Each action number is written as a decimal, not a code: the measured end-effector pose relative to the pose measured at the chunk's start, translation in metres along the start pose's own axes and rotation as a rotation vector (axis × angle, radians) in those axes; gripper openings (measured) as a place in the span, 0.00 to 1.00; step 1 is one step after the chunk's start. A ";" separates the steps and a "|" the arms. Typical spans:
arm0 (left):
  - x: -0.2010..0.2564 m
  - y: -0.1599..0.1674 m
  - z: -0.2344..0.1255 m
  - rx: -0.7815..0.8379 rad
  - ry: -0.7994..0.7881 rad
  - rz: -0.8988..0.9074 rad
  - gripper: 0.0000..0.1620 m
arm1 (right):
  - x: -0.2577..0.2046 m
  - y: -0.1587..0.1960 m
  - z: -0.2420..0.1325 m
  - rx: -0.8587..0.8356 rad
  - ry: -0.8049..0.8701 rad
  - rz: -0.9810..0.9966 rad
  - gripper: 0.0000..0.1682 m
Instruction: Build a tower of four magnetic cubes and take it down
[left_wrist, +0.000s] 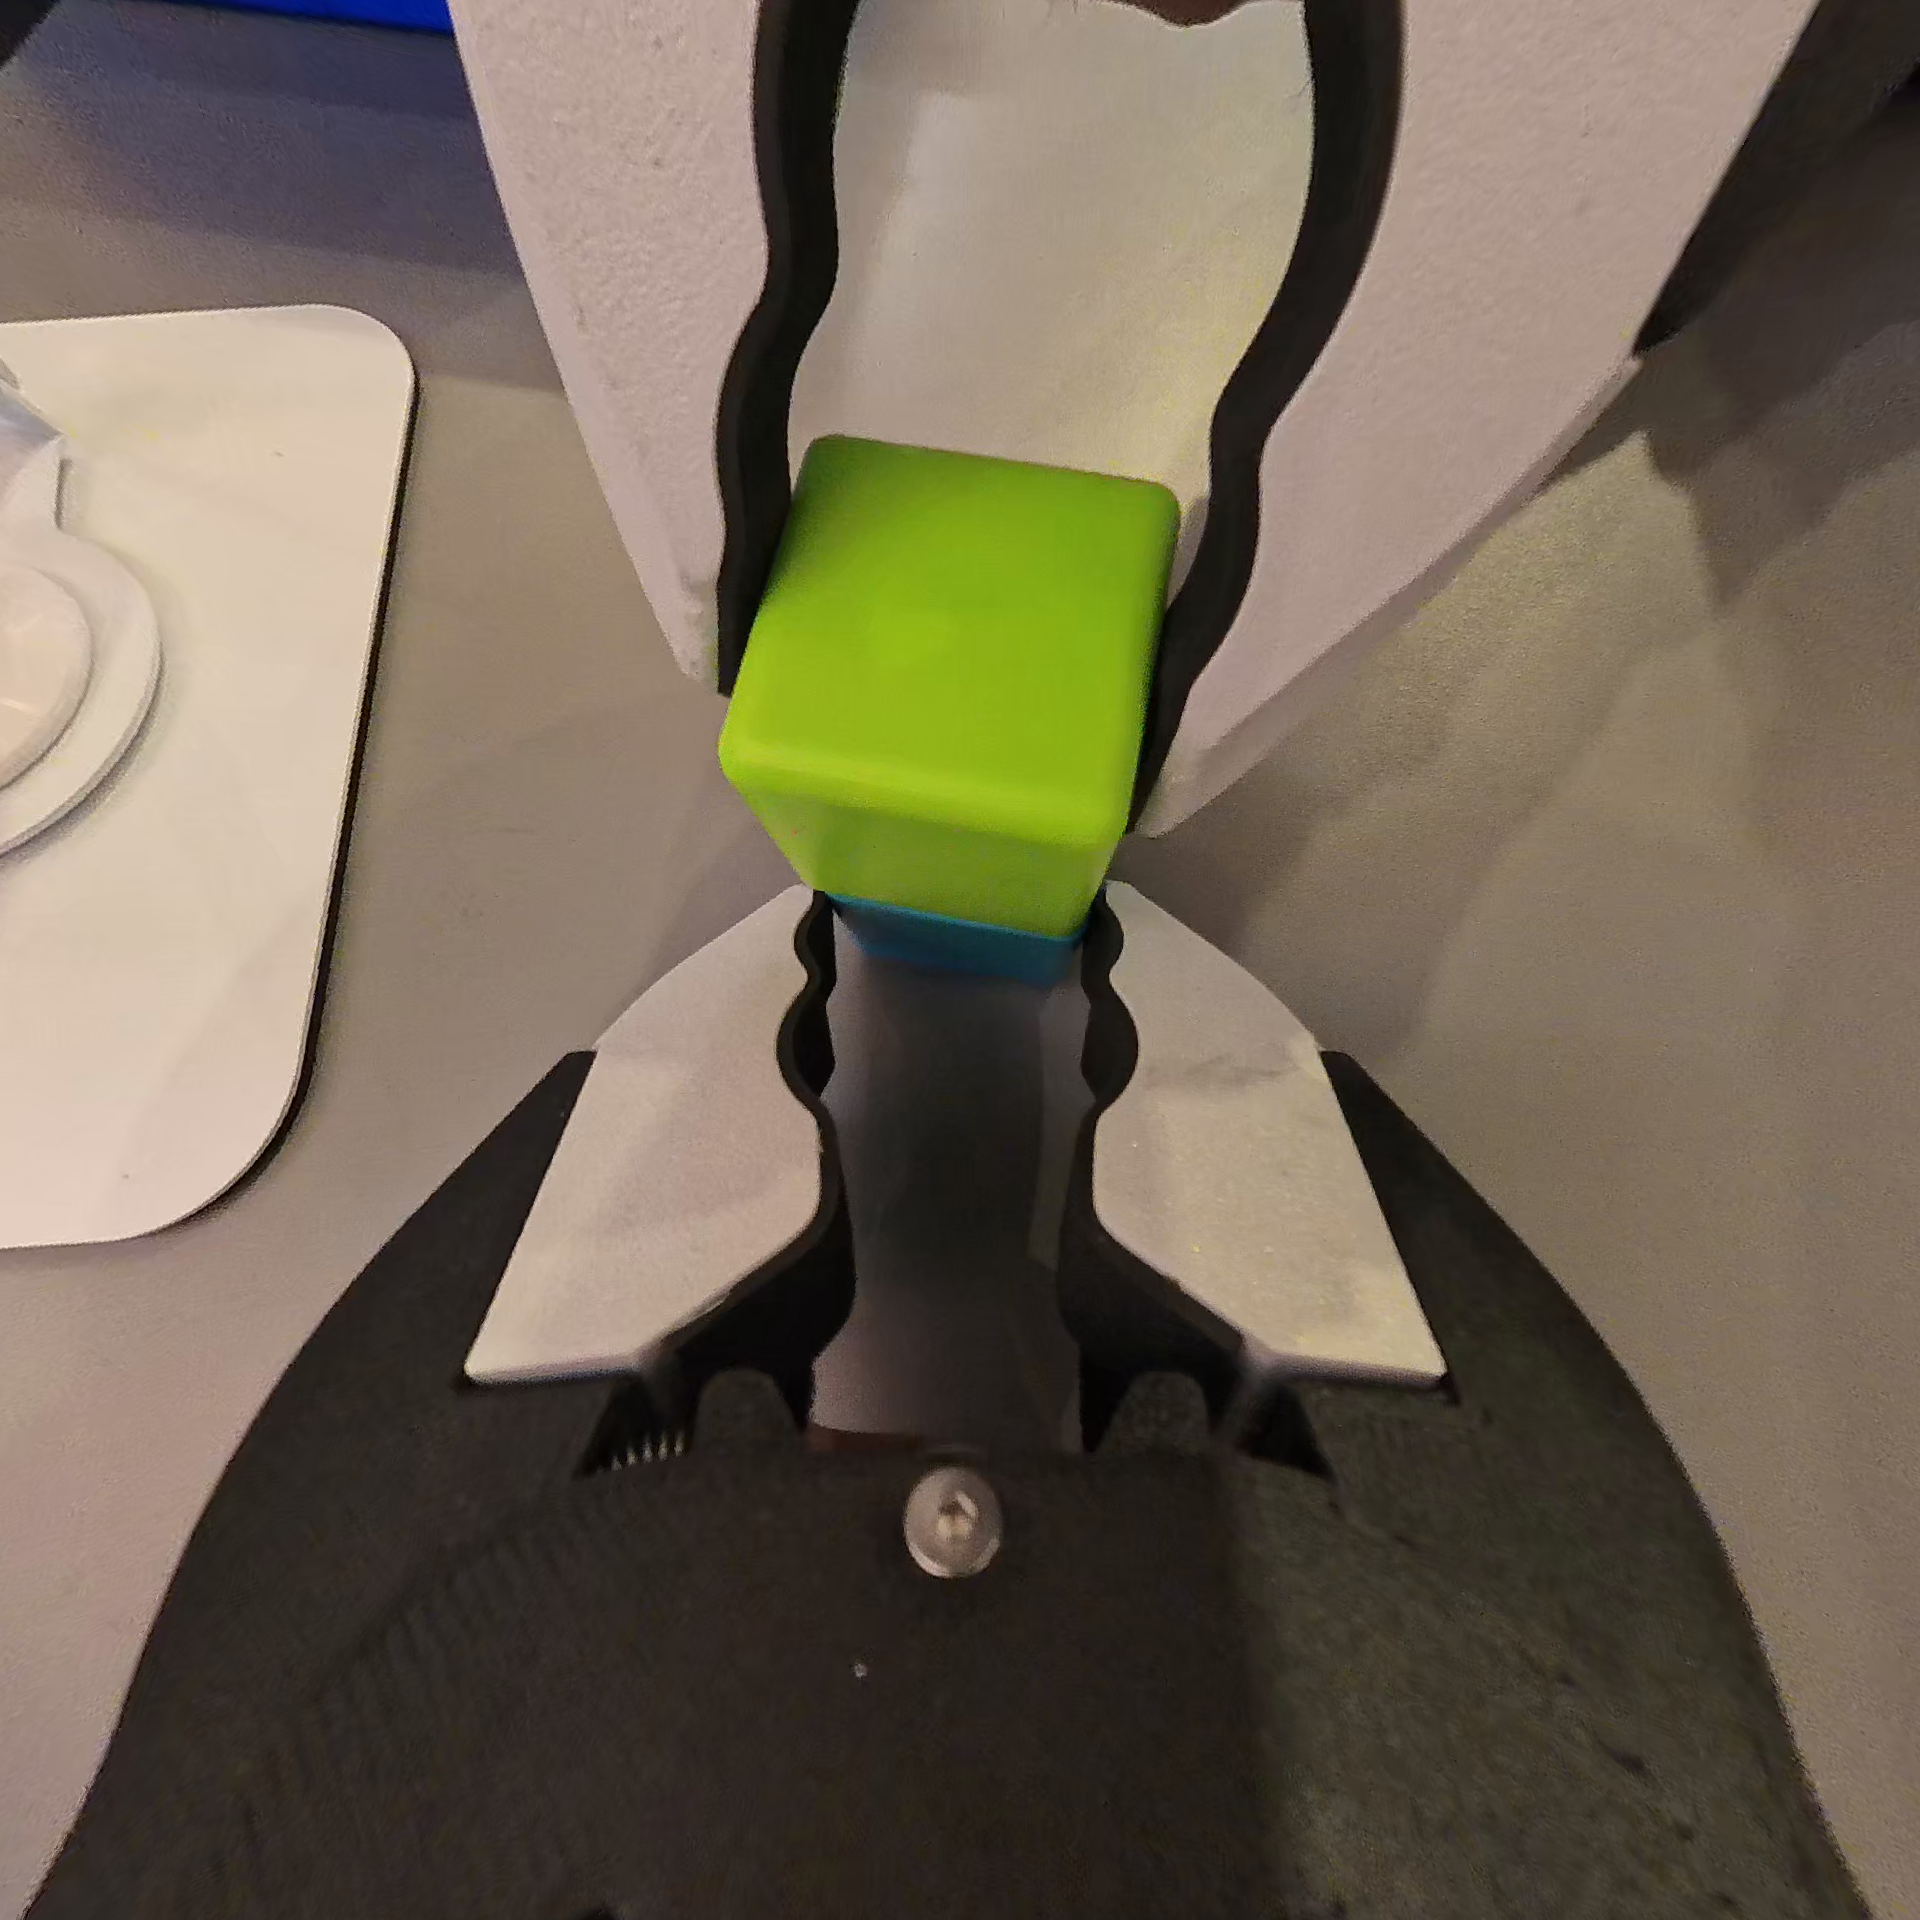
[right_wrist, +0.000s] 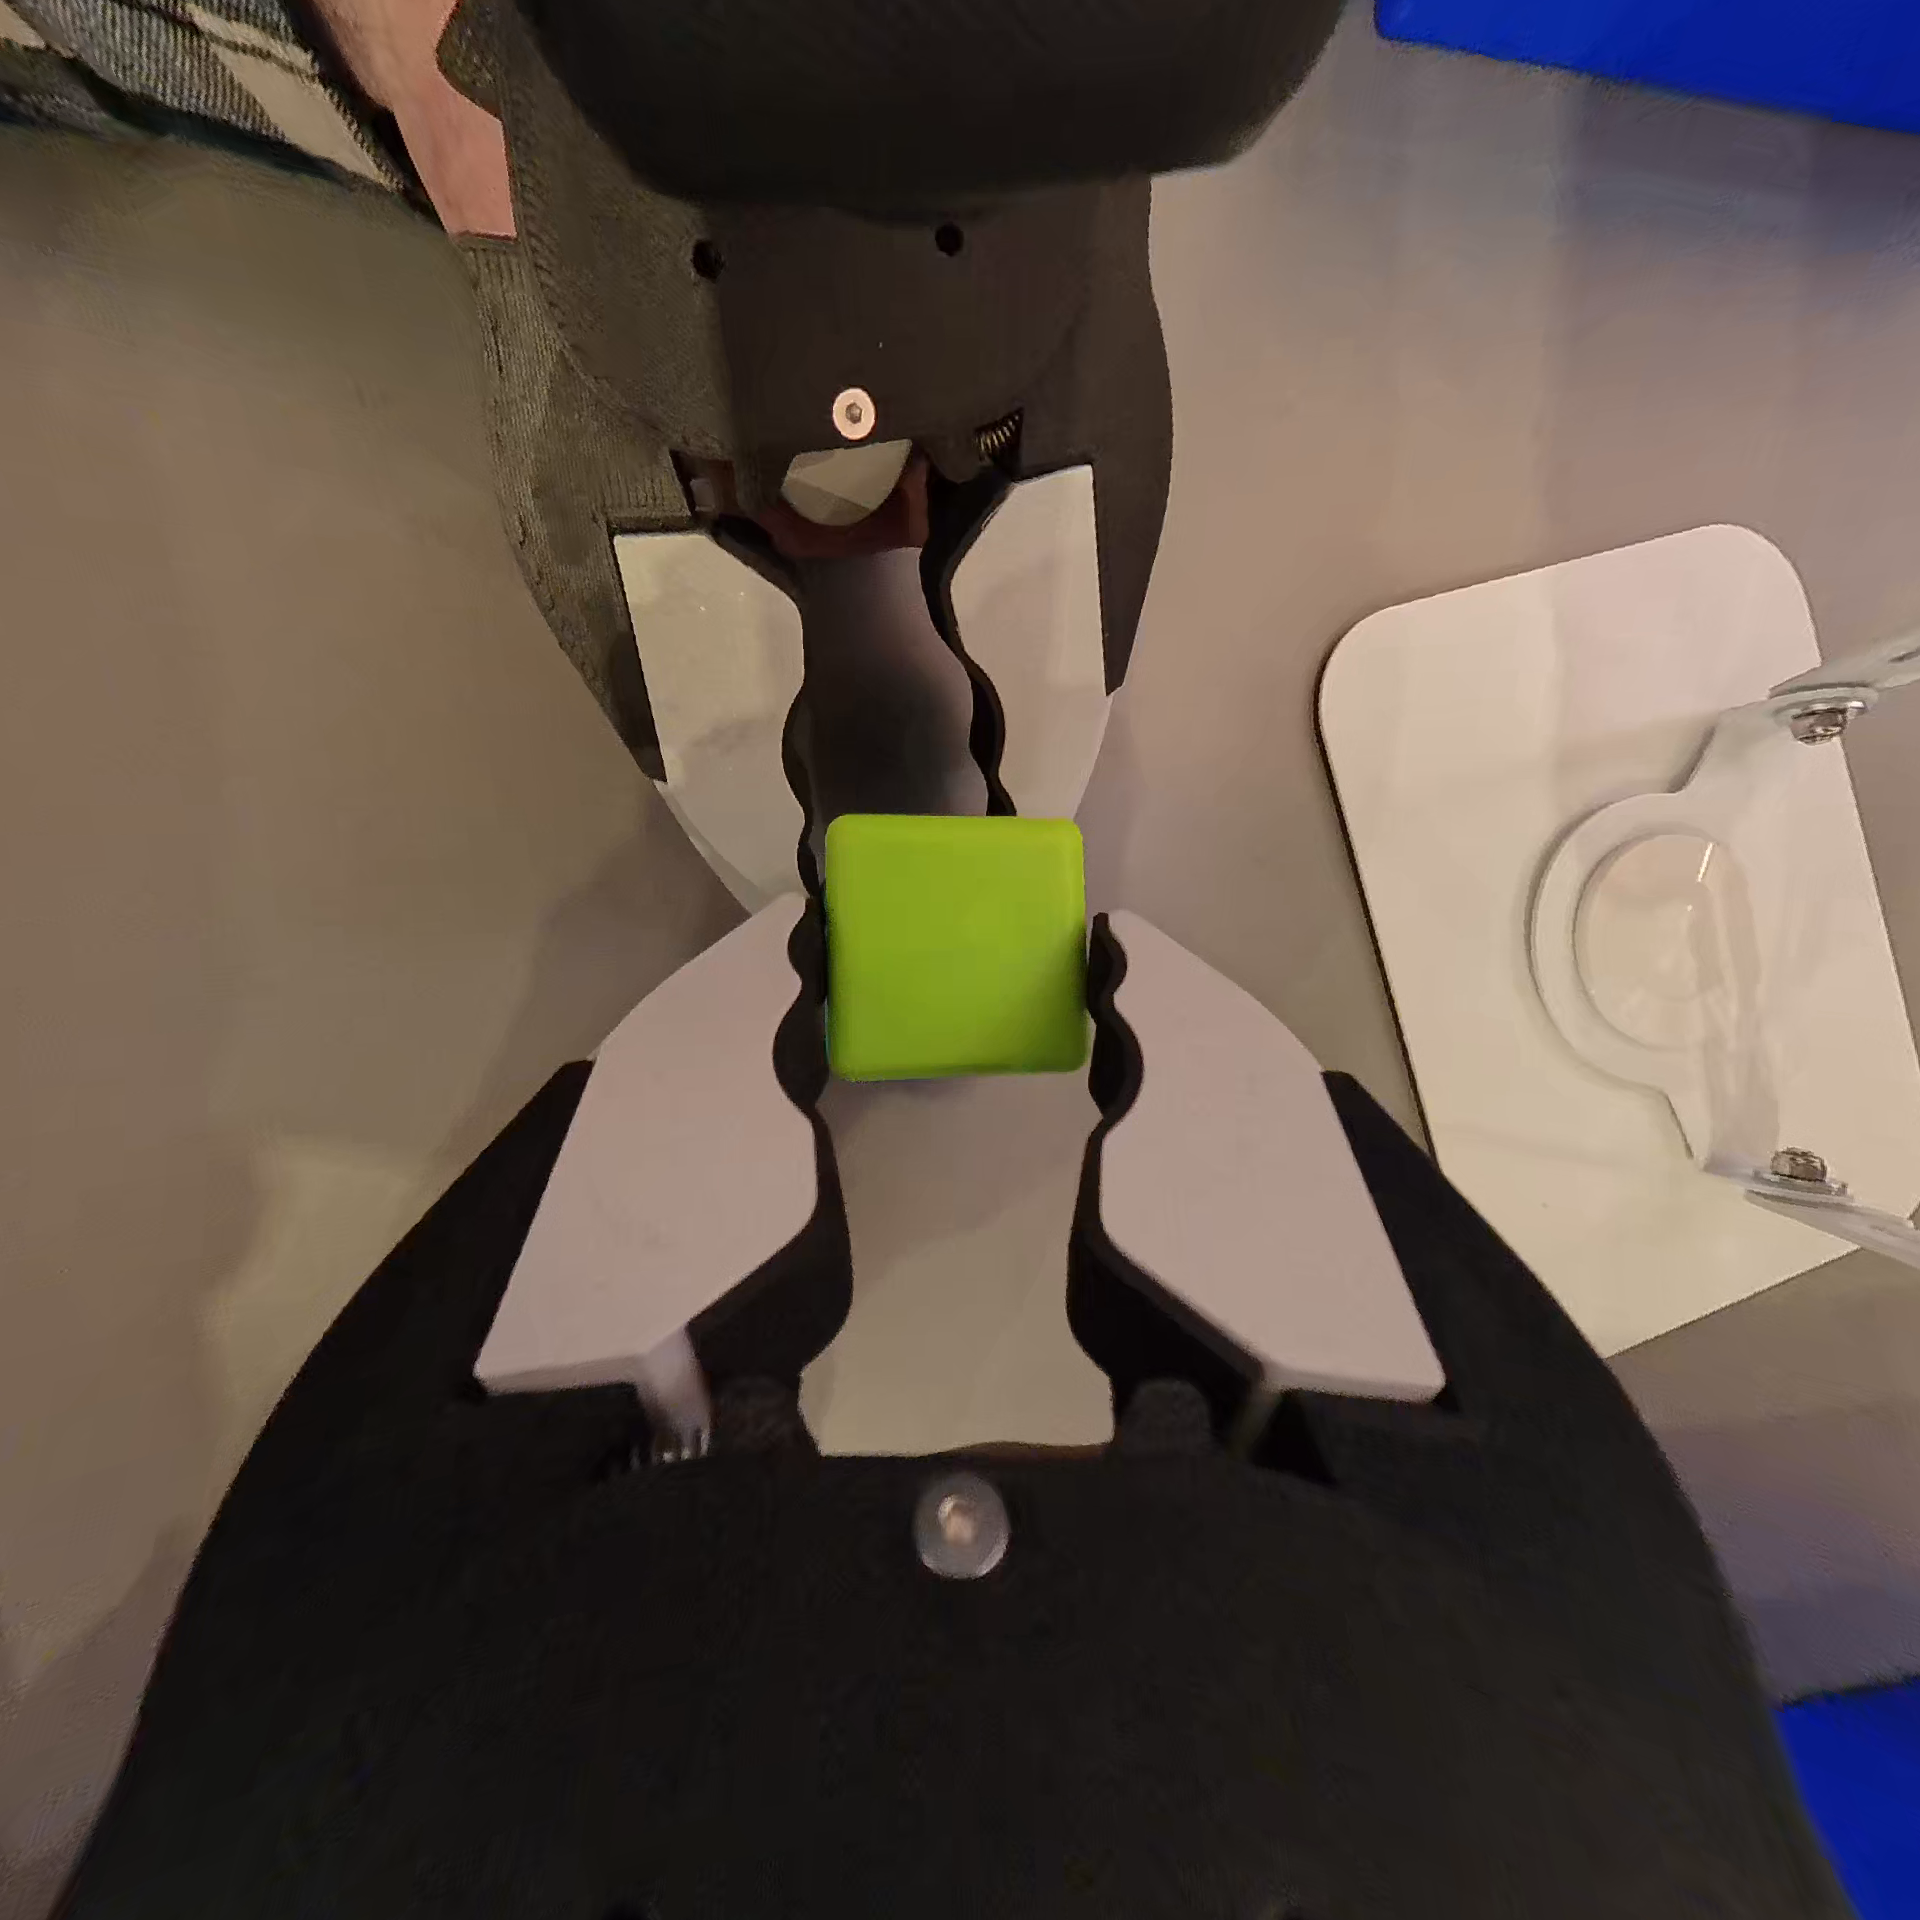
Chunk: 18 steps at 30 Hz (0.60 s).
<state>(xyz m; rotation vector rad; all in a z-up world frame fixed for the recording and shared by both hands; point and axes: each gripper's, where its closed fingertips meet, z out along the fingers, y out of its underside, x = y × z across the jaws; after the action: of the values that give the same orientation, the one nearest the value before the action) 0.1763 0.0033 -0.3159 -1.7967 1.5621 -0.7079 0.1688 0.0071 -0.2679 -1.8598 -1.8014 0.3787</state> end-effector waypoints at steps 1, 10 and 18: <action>0.000 0.000 0.000 0.000 0.000 0.003 0.28 | 0.000 -0.001 -0.001 0.006 -0.002 0.004 0.29; -0.005 0.002 0.002 -0.018 -0.040 0.012 0.00 | 0.005 -0.018 -0.027 0.124 -0.025 0.066 0.29; -0.010 -0.003 -0.003 0.027 -0.066 -0.018 0.02 | 0.022 -0.015 -0.051 0.171 0.005 0.100 0.29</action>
<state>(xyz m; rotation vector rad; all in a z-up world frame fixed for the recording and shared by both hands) 0.1739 0.0130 -0.3116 -1.7979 1.4889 -0.6684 0.1847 0.0197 -0.2142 -1.8333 -1.6230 0.5465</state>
